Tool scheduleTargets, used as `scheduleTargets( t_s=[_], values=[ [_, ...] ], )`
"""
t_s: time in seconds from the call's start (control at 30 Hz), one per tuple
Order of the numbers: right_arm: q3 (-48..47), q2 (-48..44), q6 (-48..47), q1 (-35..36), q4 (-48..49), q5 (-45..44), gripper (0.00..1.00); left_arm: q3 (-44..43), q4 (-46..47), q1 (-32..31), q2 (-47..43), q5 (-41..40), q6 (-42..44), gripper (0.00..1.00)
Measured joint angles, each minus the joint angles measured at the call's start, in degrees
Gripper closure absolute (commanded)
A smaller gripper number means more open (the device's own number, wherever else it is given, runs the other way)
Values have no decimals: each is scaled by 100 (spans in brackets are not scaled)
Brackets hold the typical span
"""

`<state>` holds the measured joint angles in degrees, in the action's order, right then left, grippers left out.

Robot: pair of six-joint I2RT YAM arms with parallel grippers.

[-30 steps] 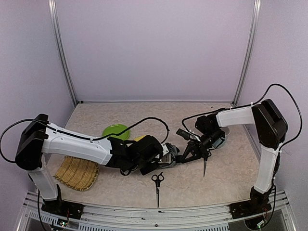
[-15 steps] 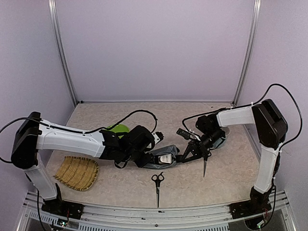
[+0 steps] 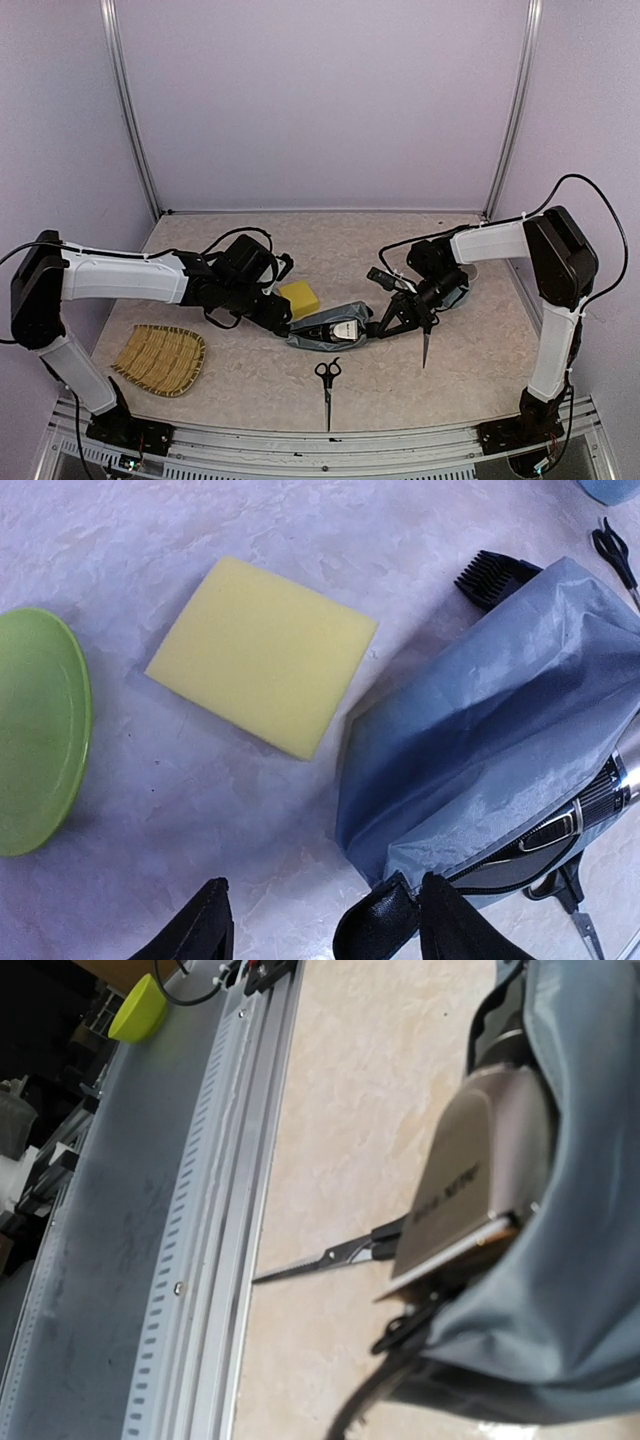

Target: Sort the hair-cutting tools

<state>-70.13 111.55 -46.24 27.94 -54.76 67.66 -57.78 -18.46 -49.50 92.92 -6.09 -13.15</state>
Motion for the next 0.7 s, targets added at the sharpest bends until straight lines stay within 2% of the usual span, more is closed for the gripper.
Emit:
scheduleTargets(
  t_s=[0.2, 0.27, 0.4, 0.5, 0.53, 0.57, 0.7],
  values=[
    [2, 0, 4, 0, 9, -2, 100, 68, -2, 304, 17, 640, -297, 39],
    [2, 0, 9, 0, 24, -9, 100, 118, -4, 352, 63, 861, -354, 43],
    [2, 0, 28, 0, 31, -39, 100, 153, -4, 380, 273, 1178, -448, 58],
    [2, 0, 28, 0, 39, -42, 100, 155, 7, 382, 433, 1423, -468, 83],
    [2, 0, 28, 0, 42, -42, 100, 155, 4, 385, 459, 1488, -468, 95],
    [2, 0, 31, 0, 42, -44, 100, 155, 0, 391, 468, 1545, -496, 100],
    [0, 0, 42, -26, -11, -33, 100, 149, -39, 415, 439, 1864, -496, 100]
  ],
)
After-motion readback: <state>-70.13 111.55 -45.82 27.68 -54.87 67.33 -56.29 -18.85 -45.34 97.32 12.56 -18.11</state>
